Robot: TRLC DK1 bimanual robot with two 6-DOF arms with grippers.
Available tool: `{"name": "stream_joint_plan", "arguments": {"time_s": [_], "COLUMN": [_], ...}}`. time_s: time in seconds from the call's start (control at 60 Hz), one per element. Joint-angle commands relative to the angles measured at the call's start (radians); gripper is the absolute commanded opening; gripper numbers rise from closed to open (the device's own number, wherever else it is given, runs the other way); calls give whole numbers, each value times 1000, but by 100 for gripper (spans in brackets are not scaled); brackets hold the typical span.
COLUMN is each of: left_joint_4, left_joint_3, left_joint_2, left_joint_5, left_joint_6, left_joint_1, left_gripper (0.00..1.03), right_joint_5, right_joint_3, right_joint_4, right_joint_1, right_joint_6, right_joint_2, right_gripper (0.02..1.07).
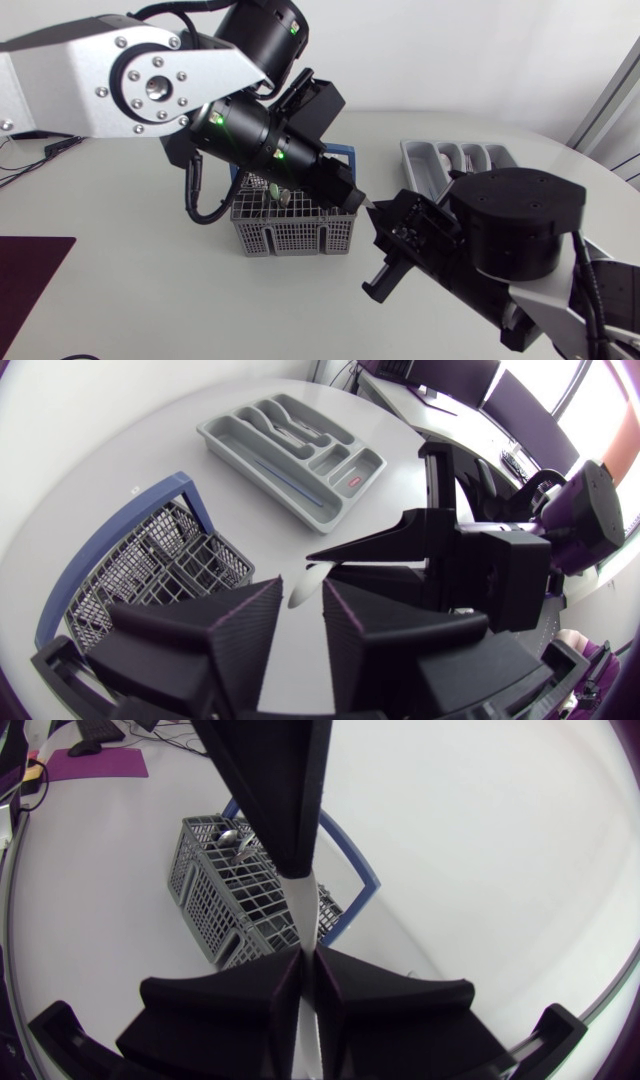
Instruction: Unload the cutlery basket into the drawer organizer.
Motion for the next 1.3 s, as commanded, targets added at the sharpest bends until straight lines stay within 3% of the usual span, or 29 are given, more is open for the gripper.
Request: {"name": "stream_joint_plan", "arguments": {"time_s": [0.0, 0.05, 0.3, 0.517, 0.65, 0.767, 1.1, 1.283], "left_joint_4": [-3, 10, 33, 31, 33, 33, 96, 172], "left_joint_3": [42, 42, 36, 0, -61, -112, -267, -323], "left_joint_2": [-7, -18, -61, -102, -142, -154, -168, -154], "left_joint_5": [11, 11, 11, -3, -92, -141, -252, -376], "left_joint_6": [-24, -24, -19, 123, 252, 315, 407, 423], "left_joint_1": [7, 19, 63, 148, 157, 151, 126, 106], "left_gripper": [87, 92, 94, 94, 94, 94, 94, 94], "right_joint_5": [-7, -21, -73, -254, -467, -598, -829, -891], "right_joint_3": [-22, -26, -60, -71, -63, -40, 3, 52], "right_joint_4": [-21, -34, -88, -231, -335, -402, -513, -574], "right_joint_1": [-4, -6, -30, -176, -382, -532, -830, -977], "right_joint_6": [-16, -16, -16, -42, -127, -214, -493, -662], "right_joint_2": [-1, -13, -62, -157, -183, -174, -38, 64], "right_gripper": [13, 13, 13, 13, 13, 13, 13, 13]}}
